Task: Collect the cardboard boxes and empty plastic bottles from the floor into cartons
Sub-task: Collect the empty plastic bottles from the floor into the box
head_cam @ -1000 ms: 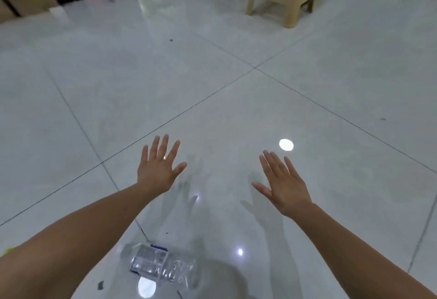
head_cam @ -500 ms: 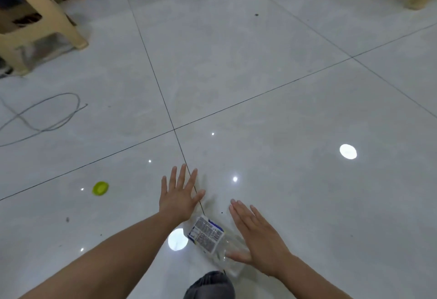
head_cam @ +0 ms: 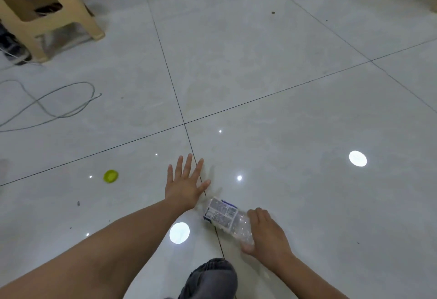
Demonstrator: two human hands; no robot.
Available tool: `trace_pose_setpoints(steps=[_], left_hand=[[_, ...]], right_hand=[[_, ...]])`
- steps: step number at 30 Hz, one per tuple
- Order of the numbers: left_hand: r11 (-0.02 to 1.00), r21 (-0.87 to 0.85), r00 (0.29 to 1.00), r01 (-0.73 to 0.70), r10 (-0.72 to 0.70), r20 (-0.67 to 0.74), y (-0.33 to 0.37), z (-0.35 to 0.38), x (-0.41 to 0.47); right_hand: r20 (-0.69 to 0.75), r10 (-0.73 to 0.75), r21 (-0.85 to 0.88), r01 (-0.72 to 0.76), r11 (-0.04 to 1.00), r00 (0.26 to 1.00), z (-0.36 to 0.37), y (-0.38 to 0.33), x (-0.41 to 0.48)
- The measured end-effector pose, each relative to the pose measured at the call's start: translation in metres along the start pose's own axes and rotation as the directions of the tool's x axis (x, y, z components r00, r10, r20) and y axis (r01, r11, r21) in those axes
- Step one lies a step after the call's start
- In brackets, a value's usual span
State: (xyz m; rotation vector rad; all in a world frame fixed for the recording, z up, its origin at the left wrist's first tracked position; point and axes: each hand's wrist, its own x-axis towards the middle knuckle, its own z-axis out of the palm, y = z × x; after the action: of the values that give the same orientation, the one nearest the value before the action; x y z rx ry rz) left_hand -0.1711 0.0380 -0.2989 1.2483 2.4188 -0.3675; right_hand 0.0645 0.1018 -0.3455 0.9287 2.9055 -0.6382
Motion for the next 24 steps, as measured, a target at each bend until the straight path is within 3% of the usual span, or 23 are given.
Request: trace_pose_setpoints(steps=[3, 7, 16, 20, 24], left_hand=[[0.999, -0.019, 0.999, 0.034, -0.035, -0.031, -0.014, -0.005, -0.004], [0.993, -0.075, 0.994, 0.095, -0.099, -0.044, -0.021, -0.010, -0.007], [0.989, -0.035, 0.986, -0.147, 0.144, -0.083, 0.069, -0.021, 0.009], [0.951, 0.039, 0.947, -0.306, 0.309, -0.086, 0.138, -0.027, 0.012], [0.868, 0.114, 0.868, -0.483, 0.492, -0.064, 0.217, -0.034, 0.004]], right_hand=[[-0.041, 0.070, -0.013, -0.070, 0.997, 0.997, -0.003, 0.006, 0.013], [0.002, 0.337, 0.123, -0.335, 0.934, 0.941, -0.012, 0.014, 0.029], [-0.082, 0.586, 0.318, -0.536, 0.782, 0.806, -0.033, 0.065, -0.027], [-0.112, 0.761, 0.382, -0.679, 0.627, 0.639, -0.041, 0.099, -0.081], [-0.142, 0.916, 0.504, -0.768, 0.394, 0.376, -0.058, 0.126, -0.151]])
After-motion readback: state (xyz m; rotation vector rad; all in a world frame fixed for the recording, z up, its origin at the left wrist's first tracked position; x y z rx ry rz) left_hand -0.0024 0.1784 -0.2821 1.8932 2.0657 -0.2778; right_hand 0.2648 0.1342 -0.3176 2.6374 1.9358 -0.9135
